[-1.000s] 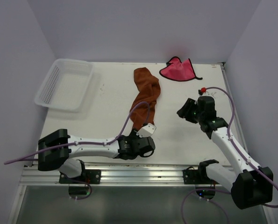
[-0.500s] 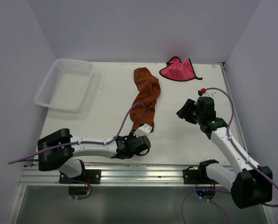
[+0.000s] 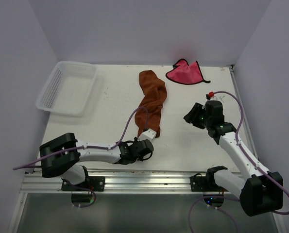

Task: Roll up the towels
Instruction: Flatten the towel

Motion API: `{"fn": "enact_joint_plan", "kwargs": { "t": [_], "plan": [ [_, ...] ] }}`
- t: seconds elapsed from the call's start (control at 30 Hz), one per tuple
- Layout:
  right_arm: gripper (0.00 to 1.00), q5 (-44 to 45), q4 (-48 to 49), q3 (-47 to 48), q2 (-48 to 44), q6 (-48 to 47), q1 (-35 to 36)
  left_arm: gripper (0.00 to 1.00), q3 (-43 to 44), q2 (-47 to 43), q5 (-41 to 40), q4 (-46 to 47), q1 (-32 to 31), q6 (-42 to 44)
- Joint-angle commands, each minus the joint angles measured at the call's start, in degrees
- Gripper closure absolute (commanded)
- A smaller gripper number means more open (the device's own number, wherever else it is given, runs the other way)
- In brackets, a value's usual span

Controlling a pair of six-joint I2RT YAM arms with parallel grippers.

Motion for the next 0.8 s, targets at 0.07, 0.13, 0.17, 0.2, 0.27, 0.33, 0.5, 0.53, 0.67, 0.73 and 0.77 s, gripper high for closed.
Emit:
{"fn": "enact_joint_plan", "kwargs": {
  "t": [0.07, 0.13, 0.17, 0.2, 0.27, 0.33, 0.5, 0.53, 0.67, 0.73, 0.77],
  "plan": [
    [0.48, -0.67, 1.74, -0.44, -0.12, 0.5, -0.46, 0.92, 0.17, 1.83, 0.05, -0.01, 0.24, -0.03],
    [0.48, -0.67, 1.74, -0.44, -0.2, 0.5, -0.46, 0.98, 1.05, 1.13, -1.79, -2.99, 0.24, -1.43],
    [0.48, -0.67, 1.74, -0.44, -0.12, 0.5, -0.46, 0.99, 1.4, 0.43, -2.32, -4.05, 0.24, -1.79],
    [0.48, -0.67, 1.74, -0.53, -0.2, 0.5, -0.46, 0.99, 2.28, -1.75, -3.98, -5.28, 0.24, -3.09],
    [0.48, -0.5, 1.66, -0.44, -0.29, 0.5, -0.37, 1.0, 4.73, -5.09, -5.83, -10.2, 0.24, -4.42],
    [0.48, -0.5, 1.66, -0.44, -0.29, 0.5, -0.46, 1.0, 6.76, -11.85, -9.78, -15.72, 0.24, -7.14],
    [0.45, -0.76, 1.57, -0.18, 0.06, 0.59, -0.63, 1.0, 13.79, -30.98, -20.49, -23.47, 0.06, -9.79],
    [0.44, -0.76, 1.66, -0.18, 0.32, 0.76, -0.72, 1.0, 14.76, -33.56, -21.74, -24.01, -0.11, -9.61],
    [0.42, -1.2, 1.74, 0.43, 1.29, 0.59, -0.81, 1.0, 19.68, -42.71, -27.37, -27.44, -0.38, -9.09],
    [0.41, -2.43, 2.09, 0.61, 1.73, 0.76, -0.81, 1.0, 20.56, -45.53, -29.3, -29.2, -0.38, -9.0],
    [0.41, -3.3, 3.14, 0.7, 2.25, 0.85, -0.72, 1.0, 21.26, -46.06, -29.92, -29.72, -0.38, -8.91]
  ]
}}
